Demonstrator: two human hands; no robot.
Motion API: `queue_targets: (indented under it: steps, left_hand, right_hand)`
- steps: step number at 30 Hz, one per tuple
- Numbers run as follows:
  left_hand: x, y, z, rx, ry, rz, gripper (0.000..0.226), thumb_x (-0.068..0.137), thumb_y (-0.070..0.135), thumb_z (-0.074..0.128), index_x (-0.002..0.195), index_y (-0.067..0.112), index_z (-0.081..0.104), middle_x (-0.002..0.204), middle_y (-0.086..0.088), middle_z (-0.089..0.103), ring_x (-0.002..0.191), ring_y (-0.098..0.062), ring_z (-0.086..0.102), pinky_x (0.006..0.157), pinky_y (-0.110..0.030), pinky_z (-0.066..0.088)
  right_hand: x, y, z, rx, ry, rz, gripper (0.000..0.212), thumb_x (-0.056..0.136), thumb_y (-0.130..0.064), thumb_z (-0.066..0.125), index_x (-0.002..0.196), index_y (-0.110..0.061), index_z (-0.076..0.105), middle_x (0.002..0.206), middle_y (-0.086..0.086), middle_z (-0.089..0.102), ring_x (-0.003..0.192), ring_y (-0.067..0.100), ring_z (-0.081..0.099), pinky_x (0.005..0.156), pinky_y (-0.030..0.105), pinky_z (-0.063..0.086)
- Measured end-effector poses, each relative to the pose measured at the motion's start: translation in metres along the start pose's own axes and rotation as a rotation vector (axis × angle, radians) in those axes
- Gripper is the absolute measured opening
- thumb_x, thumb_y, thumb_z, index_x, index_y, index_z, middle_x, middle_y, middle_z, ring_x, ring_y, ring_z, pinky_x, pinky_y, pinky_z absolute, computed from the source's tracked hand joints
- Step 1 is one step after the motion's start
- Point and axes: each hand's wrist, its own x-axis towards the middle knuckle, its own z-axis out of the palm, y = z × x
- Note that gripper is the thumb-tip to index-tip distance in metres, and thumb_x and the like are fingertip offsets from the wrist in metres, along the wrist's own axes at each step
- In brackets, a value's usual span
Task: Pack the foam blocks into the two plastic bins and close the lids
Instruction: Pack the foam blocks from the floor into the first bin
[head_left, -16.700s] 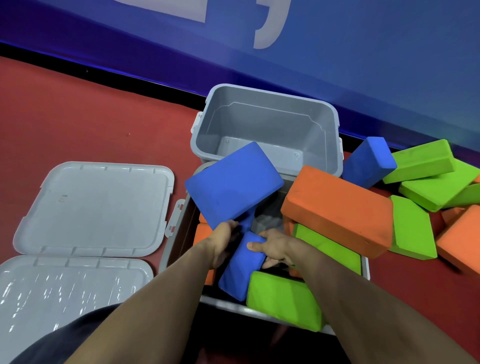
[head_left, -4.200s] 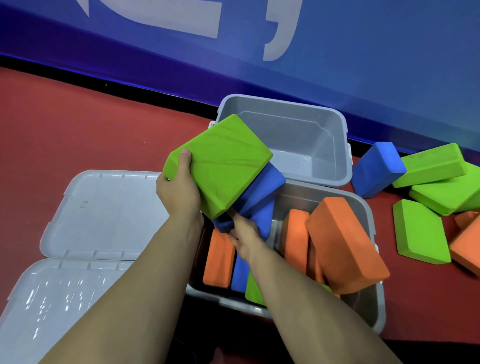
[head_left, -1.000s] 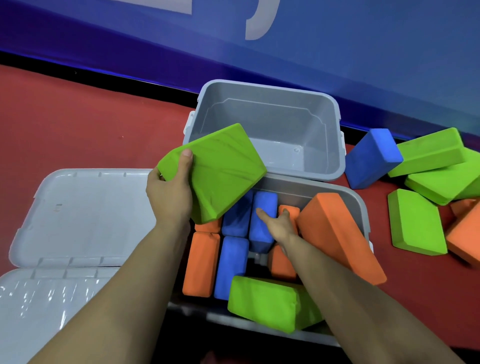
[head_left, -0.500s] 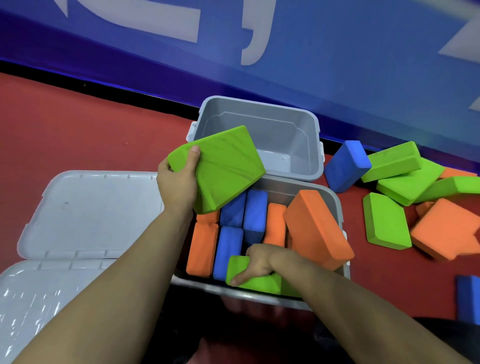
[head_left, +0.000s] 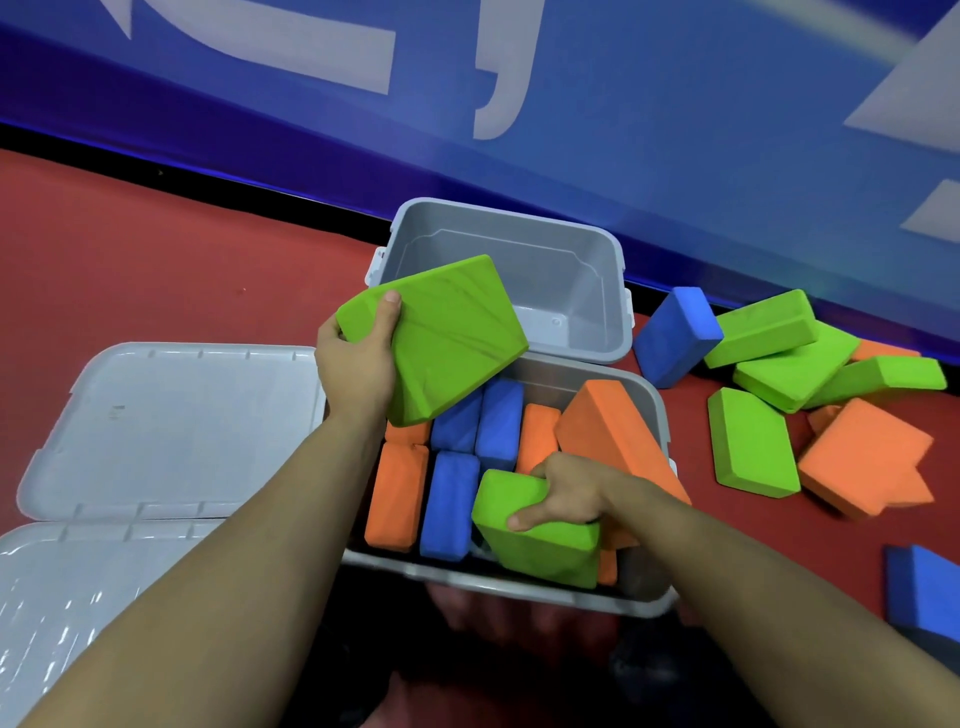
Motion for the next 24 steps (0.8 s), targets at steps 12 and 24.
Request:
queue_targets:
  steps: [12, 24]
  left_hand:
    - [-0.006, -0.001, 0.001, 0.104, -0.004, -0.020, 0.071, 0.075, 0.055, 0.083, 0.129, 0.015, 0.060, 0.114, 0.005, 0.068, 0.103, -0.013, 0.067, 0.092, -0.032, 0.054]
    - [-0.006, -0.003, -0.001, 0.182, 0.000, -0.005, 0.079, 0.071, 0.060, 0.083, 0.132, 0.016, 0.058, 0.116, 0.005, 0.068, 0.105, -0.015, 0.065, 0.096, -0.036, 0.053]
  right_hand:
    - [-0.023, 0.003, -0.055, 0.046, 0.104, 0.010, 0.065, 0.075, -0.077, 0.067, 0.081, -0.012, 0.073, 0.080, 0.002, 0.074, 0.074, 0.018, 0.068, 0.071, 0.033, 0.052]
    - [-0.023, 0.023, -0.009, 0.792, 0.510, 0.288, 0.049, 0.074, -0.067, 0.077, 0.088, -0.020, 0.072, 0.092, 0.000, 0.071, 0.092, 0.022, 0.070, 0.092, 0.037, 0.056]
